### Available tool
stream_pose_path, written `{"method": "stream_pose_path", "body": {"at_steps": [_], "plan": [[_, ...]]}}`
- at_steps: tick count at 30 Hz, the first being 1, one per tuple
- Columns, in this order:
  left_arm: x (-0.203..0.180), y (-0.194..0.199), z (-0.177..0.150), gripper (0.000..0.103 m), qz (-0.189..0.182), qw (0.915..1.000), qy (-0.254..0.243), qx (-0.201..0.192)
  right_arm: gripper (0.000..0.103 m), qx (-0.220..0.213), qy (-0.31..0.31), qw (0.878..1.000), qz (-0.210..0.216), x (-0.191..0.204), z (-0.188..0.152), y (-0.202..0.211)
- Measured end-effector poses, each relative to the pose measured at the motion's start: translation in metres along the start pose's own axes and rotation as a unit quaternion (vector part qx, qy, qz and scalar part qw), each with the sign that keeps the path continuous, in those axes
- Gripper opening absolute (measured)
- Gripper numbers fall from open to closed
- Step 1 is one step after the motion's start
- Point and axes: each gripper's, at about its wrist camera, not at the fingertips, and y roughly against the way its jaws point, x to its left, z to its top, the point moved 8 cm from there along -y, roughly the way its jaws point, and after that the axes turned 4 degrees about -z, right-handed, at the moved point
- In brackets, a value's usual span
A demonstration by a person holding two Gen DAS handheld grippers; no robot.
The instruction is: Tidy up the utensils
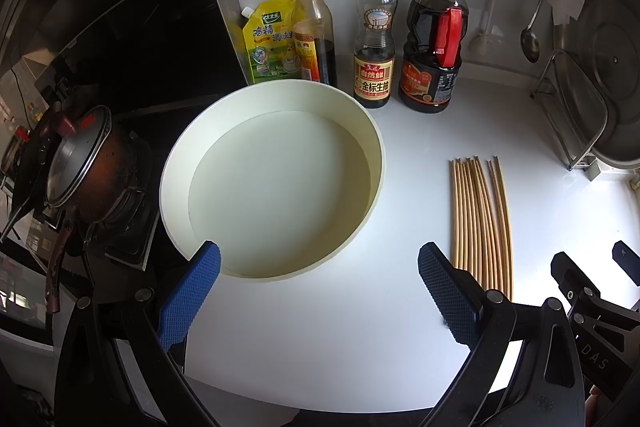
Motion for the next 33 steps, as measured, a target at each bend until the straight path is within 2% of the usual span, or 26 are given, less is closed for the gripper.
{"method": "stream_pose_path", "body": {"at_steps": [33], "plan": [[-0.0056, -0.0026, 0.0009, 0.097, 0.0, 1.0, 0.0, 0.001, 0.095, 0.001, 0.0, 1.0, 0.001, 0.0, -0.0002, -0.0029]]}}
